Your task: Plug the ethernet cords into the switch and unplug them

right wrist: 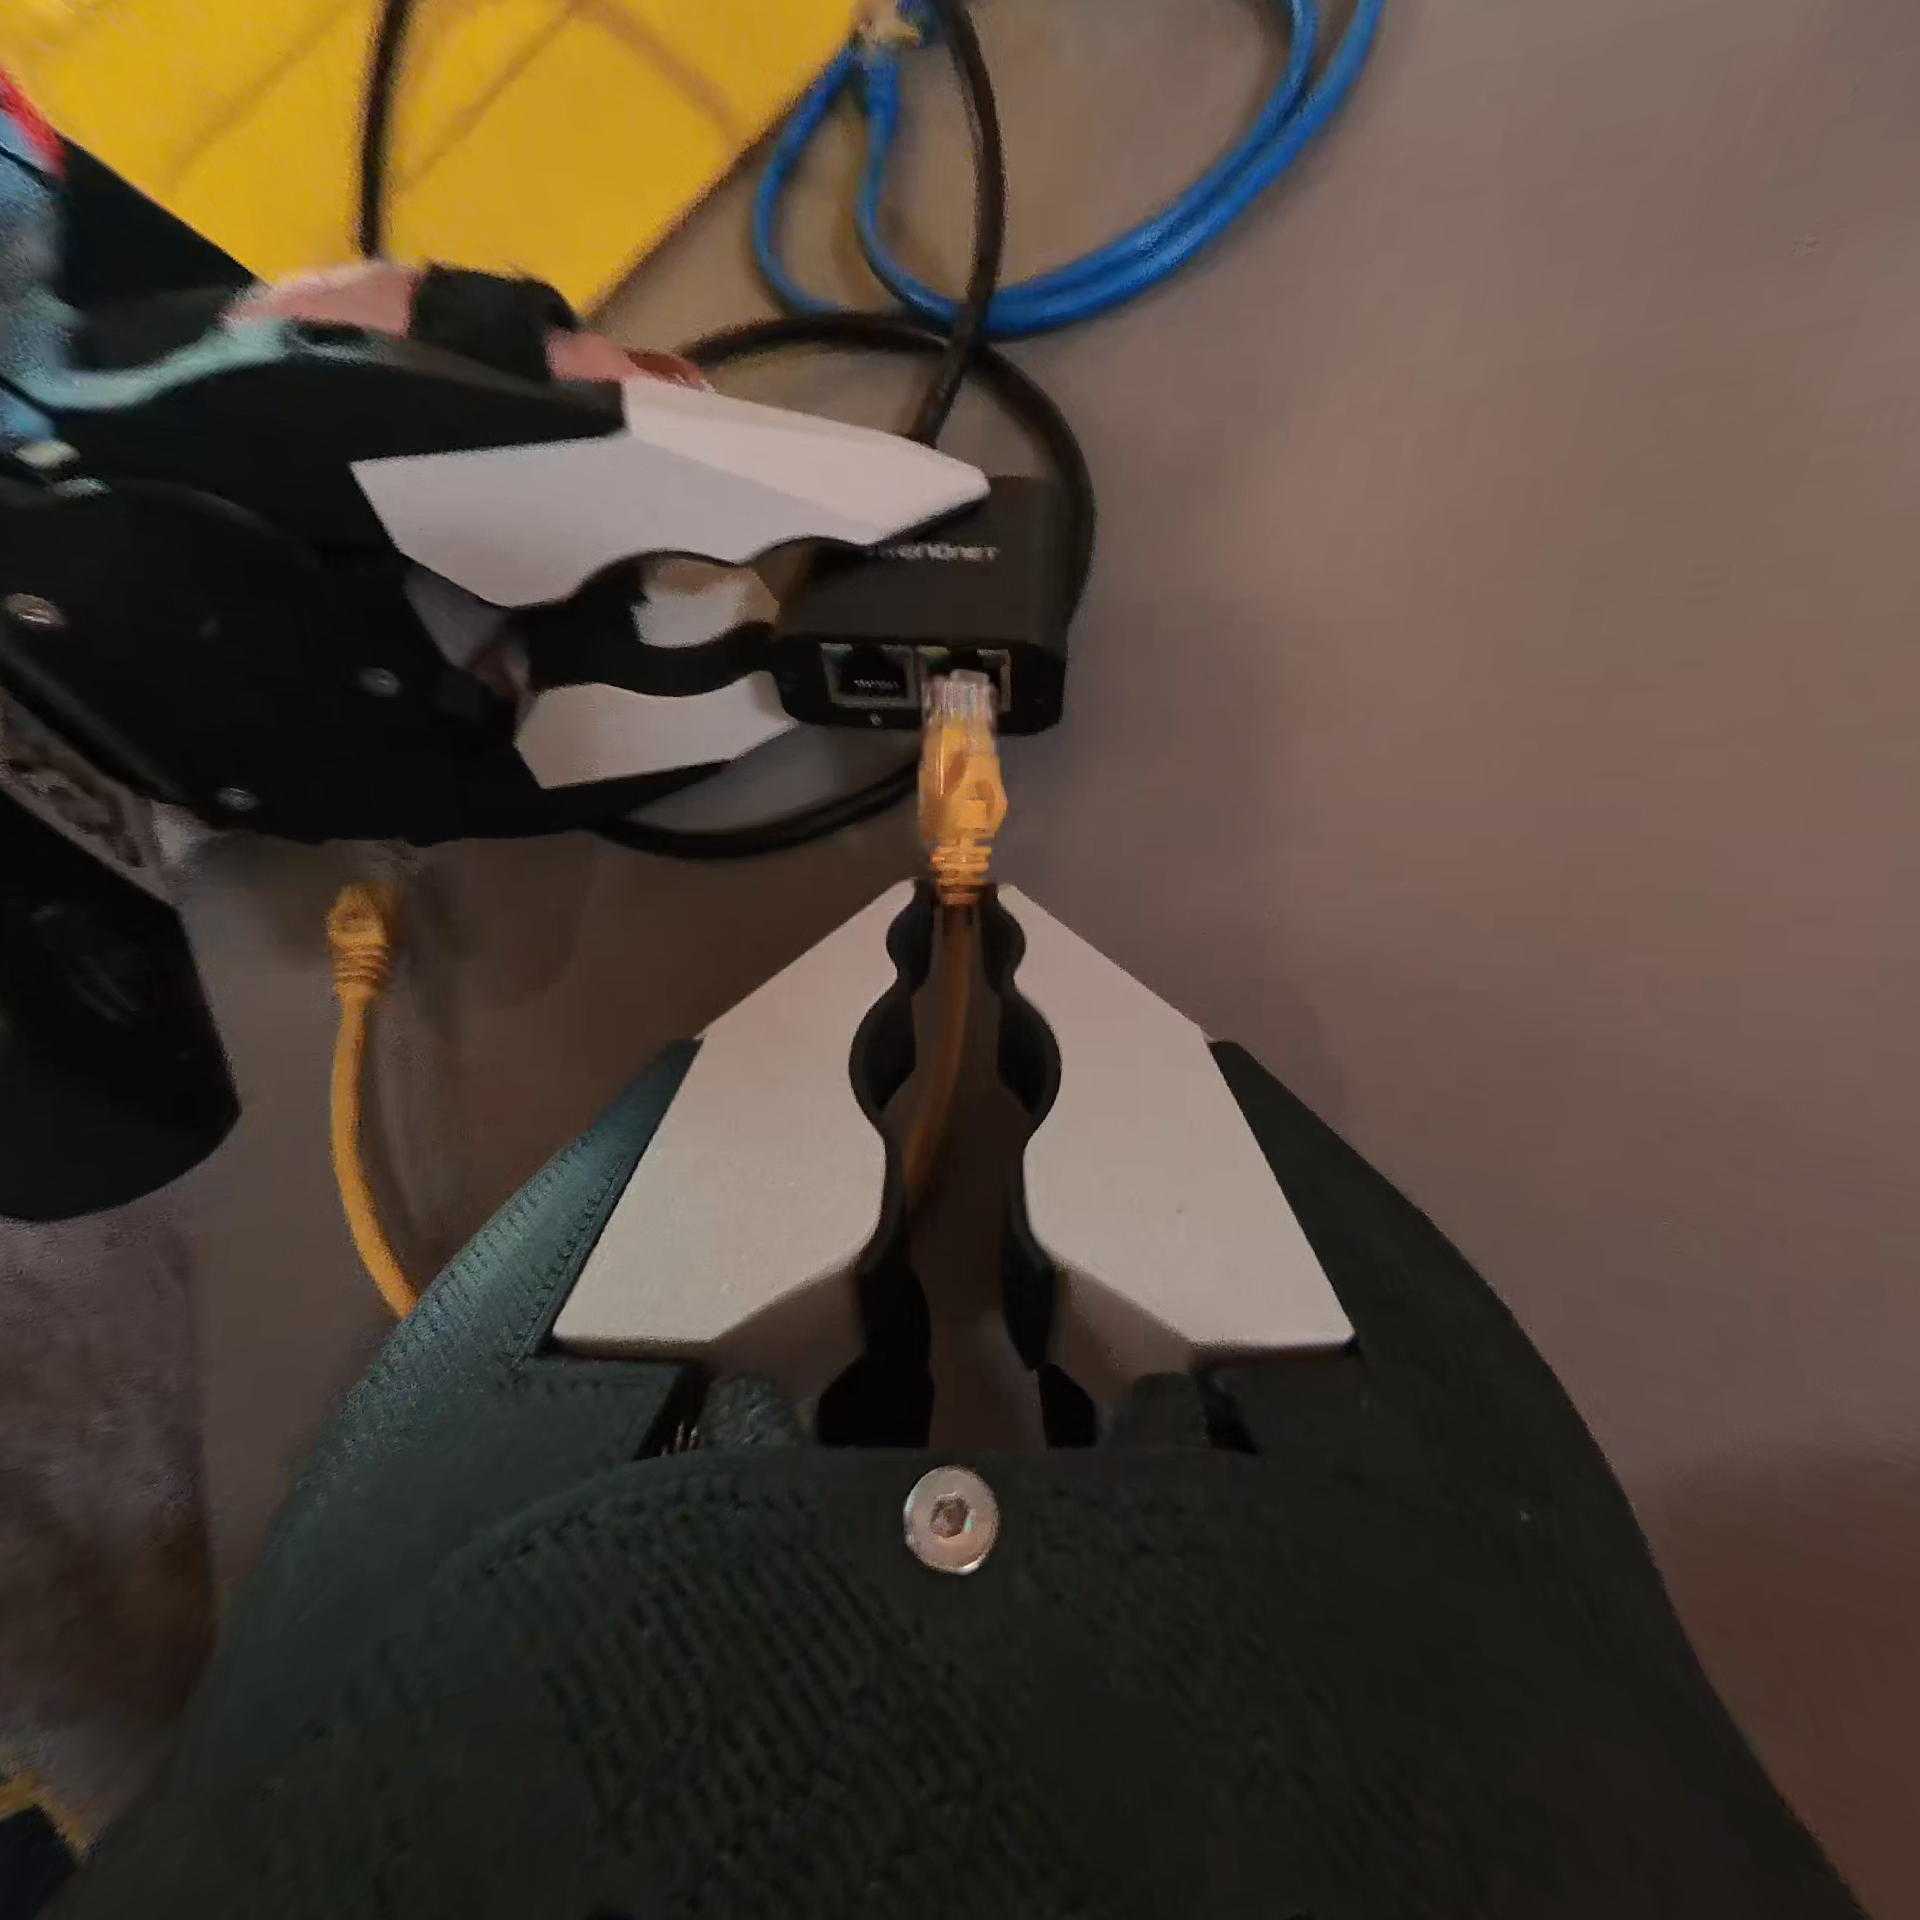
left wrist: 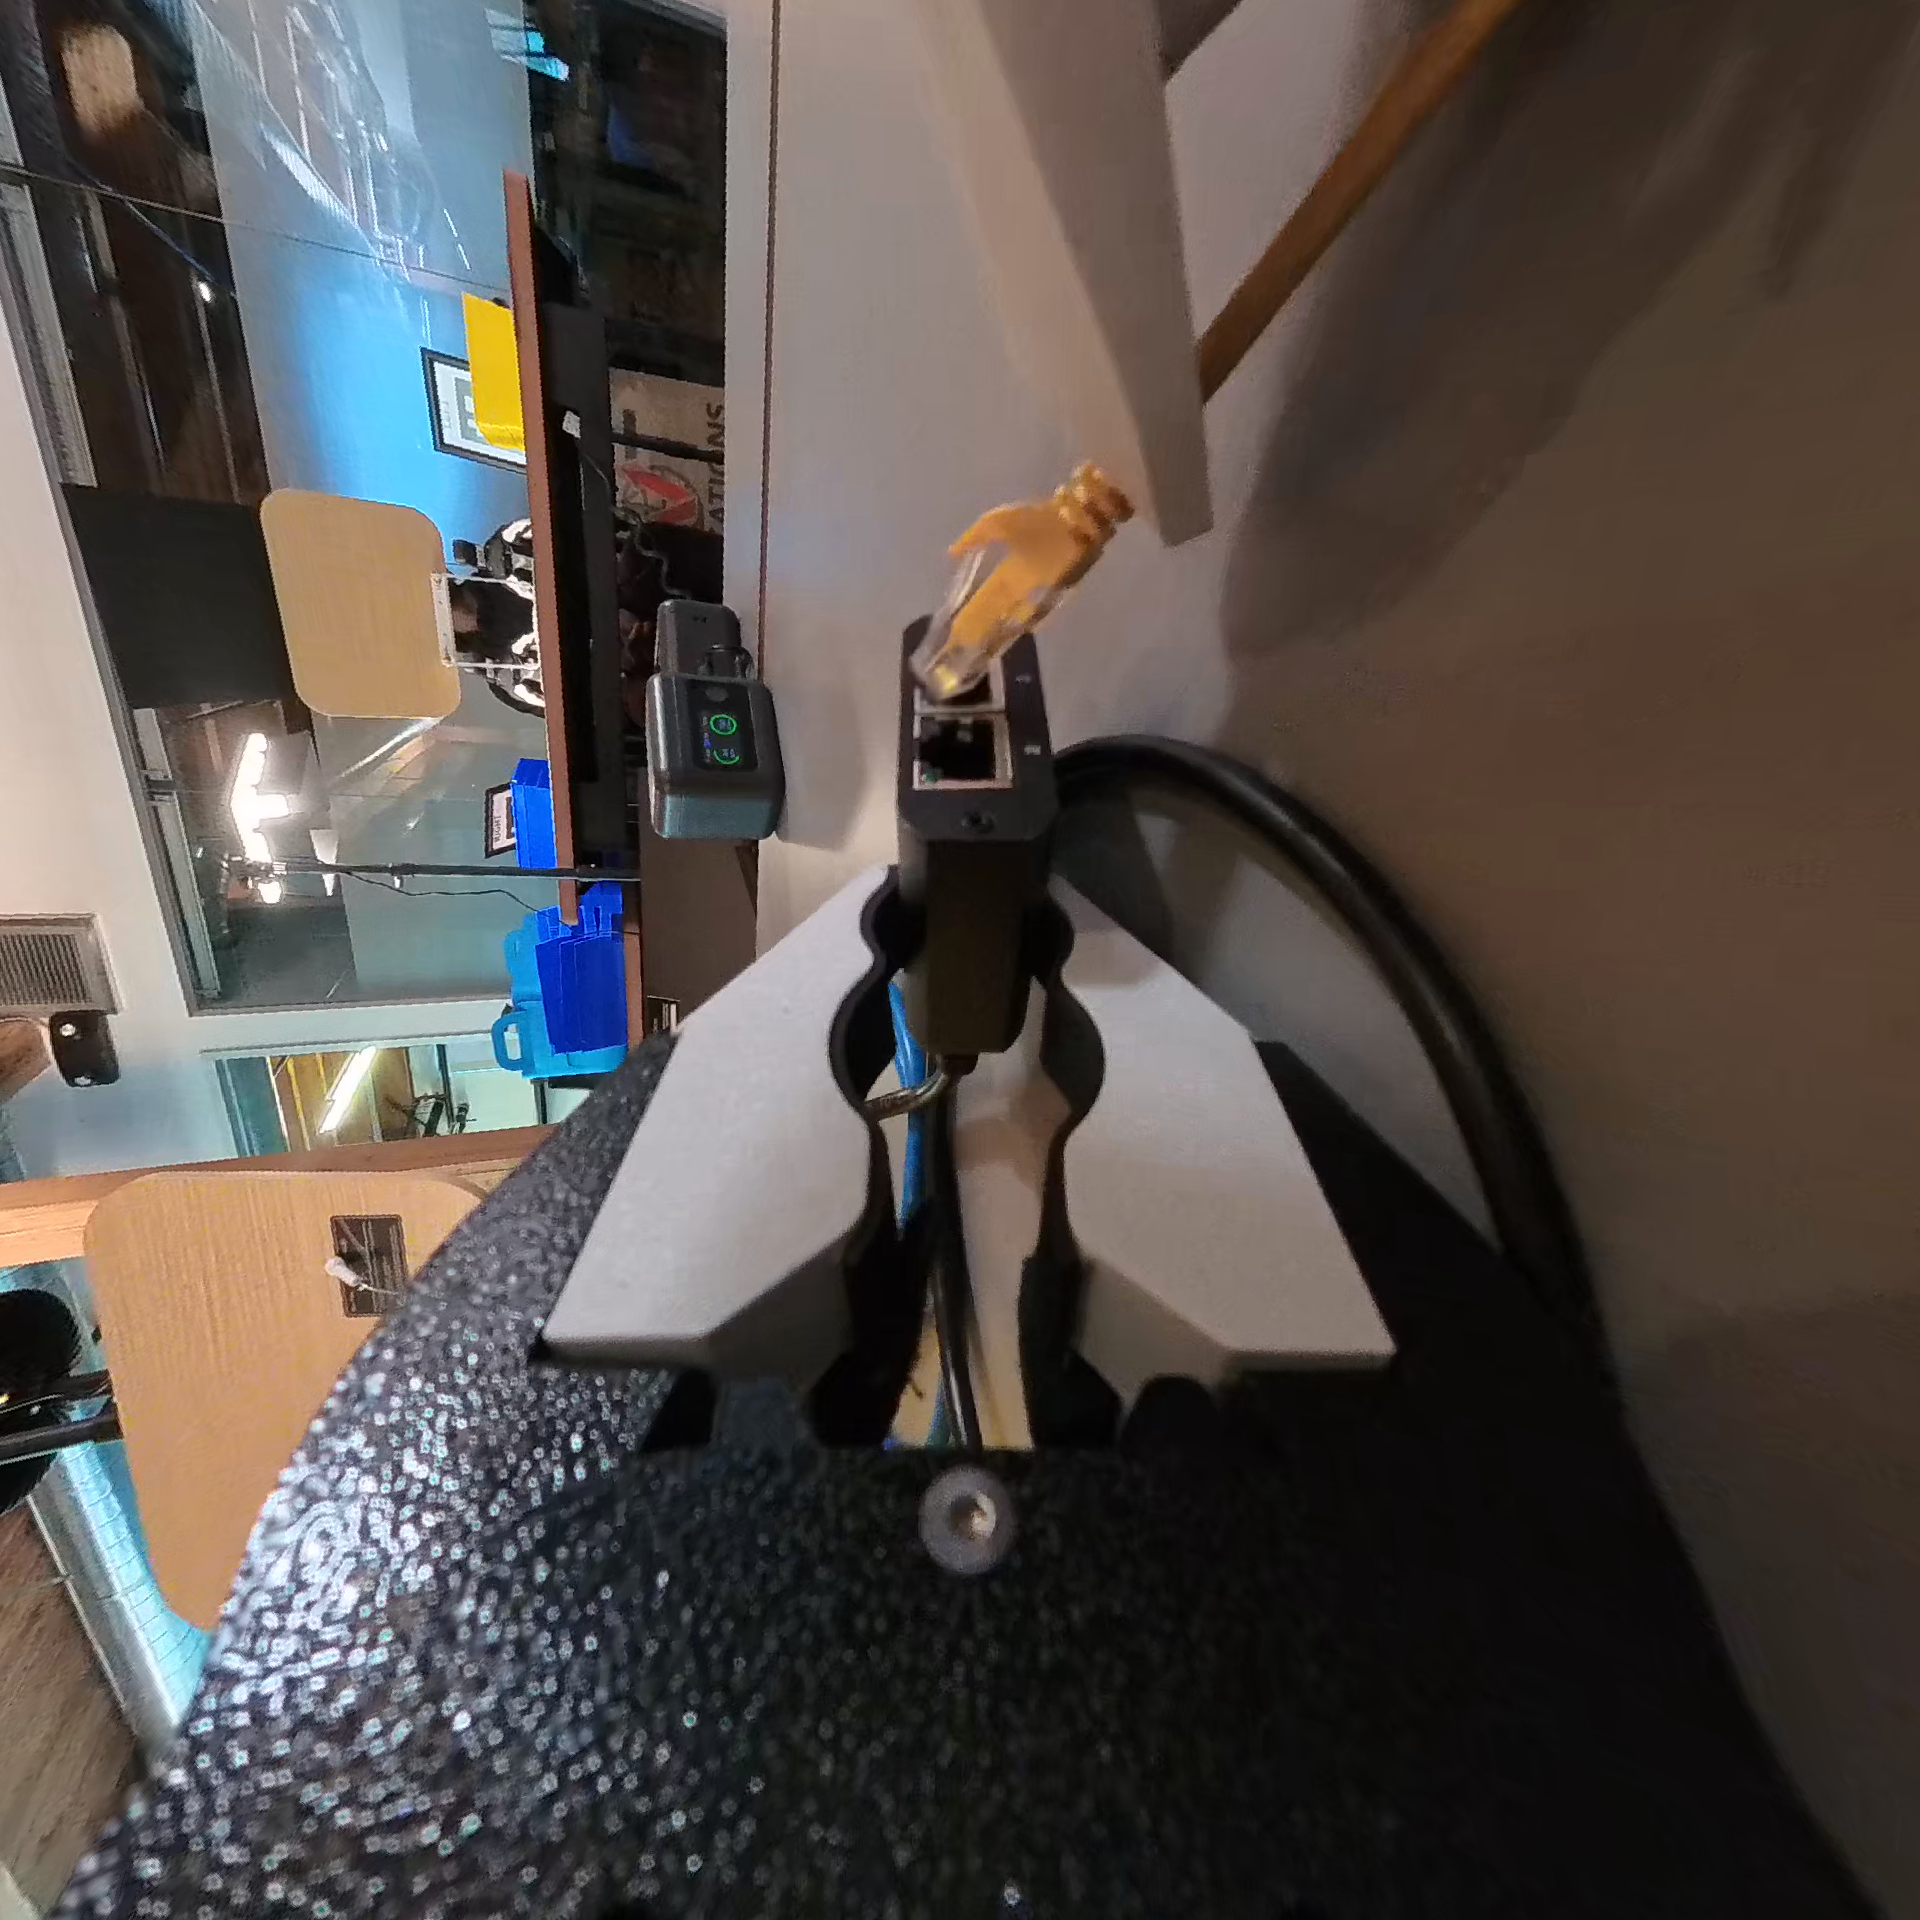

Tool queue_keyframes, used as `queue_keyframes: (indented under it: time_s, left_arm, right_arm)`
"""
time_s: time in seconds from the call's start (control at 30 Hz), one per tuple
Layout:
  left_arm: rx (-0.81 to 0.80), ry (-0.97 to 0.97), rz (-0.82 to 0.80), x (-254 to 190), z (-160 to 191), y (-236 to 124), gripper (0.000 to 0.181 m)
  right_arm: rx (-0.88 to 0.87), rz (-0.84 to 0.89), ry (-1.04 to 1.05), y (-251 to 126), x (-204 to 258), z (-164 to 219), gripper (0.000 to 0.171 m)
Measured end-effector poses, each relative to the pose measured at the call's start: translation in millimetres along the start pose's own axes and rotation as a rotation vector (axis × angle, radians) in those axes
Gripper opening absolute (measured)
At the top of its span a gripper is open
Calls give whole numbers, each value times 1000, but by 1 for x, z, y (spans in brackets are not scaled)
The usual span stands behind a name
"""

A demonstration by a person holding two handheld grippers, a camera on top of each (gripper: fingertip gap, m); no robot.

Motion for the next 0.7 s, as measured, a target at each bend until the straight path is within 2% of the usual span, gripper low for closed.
queue_keyframes:
  time_s: [0.1, 0.27, 0.7]
  left_arm:
    - [20, 26, -8, 0, -1, 0, 22]
    - [34, 47, -12, 0, -2, 0, 22]
    - [60, 89, -12, 1, -3, 1, 22]
  right_arm:
    - [90, 124, -59, -4, -1, 4, 8]
    - [187, 239, -128, -7, -2, -1, 8]
    - [404, 292, -170, -1, -3, 0, 8]
Point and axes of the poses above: each gripper's, where its closed fingertips meet, y out along the fingers, z out of its underside, x = y × z across the jaws, the point moved 2 cm from there along -y, back along the fingers, and after that the axes turned 1 degree about -y, right-handed, at the moved point
